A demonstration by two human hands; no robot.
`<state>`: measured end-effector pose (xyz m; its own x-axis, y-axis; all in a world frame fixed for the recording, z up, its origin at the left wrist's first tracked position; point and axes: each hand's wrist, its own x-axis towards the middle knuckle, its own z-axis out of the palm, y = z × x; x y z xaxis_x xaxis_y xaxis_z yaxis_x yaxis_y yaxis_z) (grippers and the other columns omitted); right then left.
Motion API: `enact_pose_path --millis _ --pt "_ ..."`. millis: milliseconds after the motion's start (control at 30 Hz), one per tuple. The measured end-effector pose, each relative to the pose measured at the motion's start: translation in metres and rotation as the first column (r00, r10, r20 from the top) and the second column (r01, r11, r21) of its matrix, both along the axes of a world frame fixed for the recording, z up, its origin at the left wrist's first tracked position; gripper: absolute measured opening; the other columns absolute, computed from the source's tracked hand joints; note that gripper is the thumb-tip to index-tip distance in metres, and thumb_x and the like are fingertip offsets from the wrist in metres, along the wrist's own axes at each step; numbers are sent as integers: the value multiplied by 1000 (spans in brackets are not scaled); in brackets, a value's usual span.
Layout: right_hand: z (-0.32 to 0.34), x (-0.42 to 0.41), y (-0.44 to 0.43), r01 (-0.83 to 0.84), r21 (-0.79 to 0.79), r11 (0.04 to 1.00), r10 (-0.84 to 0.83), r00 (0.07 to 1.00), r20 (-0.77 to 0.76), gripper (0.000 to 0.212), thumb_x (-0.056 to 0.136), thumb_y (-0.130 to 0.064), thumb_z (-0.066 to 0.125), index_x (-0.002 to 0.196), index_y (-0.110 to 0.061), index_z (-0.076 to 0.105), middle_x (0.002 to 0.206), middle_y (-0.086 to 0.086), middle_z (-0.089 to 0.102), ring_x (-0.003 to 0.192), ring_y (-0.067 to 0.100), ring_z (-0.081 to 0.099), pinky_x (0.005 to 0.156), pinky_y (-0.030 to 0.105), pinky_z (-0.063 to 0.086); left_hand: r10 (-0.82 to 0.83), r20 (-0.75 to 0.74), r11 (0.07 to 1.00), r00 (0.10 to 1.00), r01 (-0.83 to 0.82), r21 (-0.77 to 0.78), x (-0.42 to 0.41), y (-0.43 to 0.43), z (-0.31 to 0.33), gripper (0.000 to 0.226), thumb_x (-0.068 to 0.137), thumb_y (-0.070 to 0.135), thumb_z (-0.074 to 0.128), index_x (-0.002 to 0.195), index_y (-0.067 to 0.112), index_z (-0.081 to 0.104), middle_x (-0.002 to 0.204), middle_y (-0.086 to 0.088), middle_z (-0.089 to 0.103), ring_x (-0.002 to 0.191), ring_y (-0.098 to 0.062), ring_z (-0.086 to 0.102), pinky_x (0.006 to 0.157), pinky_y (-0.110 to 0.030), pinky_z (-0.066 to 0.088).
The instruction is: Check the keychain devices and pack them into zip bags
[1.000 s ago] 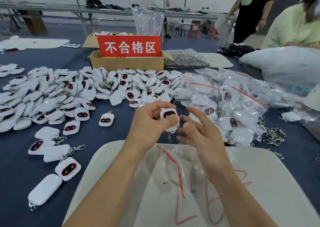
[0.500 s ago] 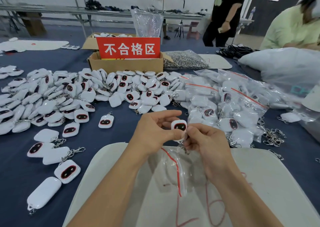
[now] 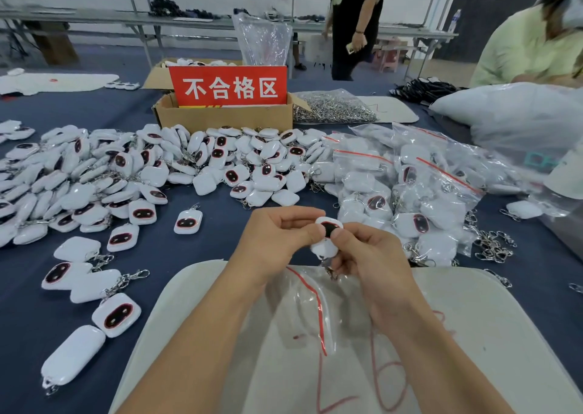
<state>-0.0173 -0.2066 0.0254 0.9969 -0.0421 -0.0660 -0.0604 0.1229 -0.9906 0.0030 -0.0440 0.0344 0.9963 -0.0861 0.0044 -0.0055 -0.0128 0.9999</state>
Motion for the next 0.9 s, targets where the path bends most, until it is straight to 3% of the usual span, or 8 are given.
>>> enact_pose_path --millis 133,233,433,633,733,900 --pt "-2 2 1 49 -51 997 -49 999 8 25 91 -4 69 71 -15 80 56 10 60 52 16 52 49 18 43 -28 -19 999 999 29 43 -2 0 -1 21 85 4 81 98 20 85 92 -8 81 93 -25 78 96 -40 59" --pt "-3 1 1 47 -88 995 -46 999 10 25 90 -5 71 70 -17 79 55 6 60 49 13 51 49 16 43 -16 -25 998 1000 18 66 -3 2 0 21 83 4 81 97 19 85 90 -9 81 93 -28 78 98 -46 58" --pt "-4 1 4 -2 -138 990 10 999 52 27 94 -9 68 77 -26 80 60 0 69 54 10 57 53 17 47 68 -73 994 995 -61 91 -6 -4 0 20 85 4 77 93 21 85 83 -6 80 78 -15 73 91 -41 60" --pt "-6 2 7 -62 -136 989 73 994 78 26 94 -5 65 91 -26 80 82 13 76 58 12 57 56 22 49 198 -21 974 980 -194 115 -4 -7 0 19 80 8 81 88 24 85 75 3 78 69 -6 69 75 -25 55" --pt "-5 2 7 -55 -113 992 66 994 89 25 94 -4 66 91 -26 79 85 19 75 59 12 57 56 23 50 177 -25 981 984 -174 80 -3 -9 1 17 81 9 81 89 23 84 79 1 79 76 -11 74 81 -28 58" --pt "1 1 6 -69 -46 997 71 996 51 23 94 -11 62 81 -22 78 78 7 75 61 16 59 55 20 50 80 -28 995 996 -78 61 -5 -5 4 20 80 6 79 88 23 85 81 -5 80 80 -17 77 83 -29 59"
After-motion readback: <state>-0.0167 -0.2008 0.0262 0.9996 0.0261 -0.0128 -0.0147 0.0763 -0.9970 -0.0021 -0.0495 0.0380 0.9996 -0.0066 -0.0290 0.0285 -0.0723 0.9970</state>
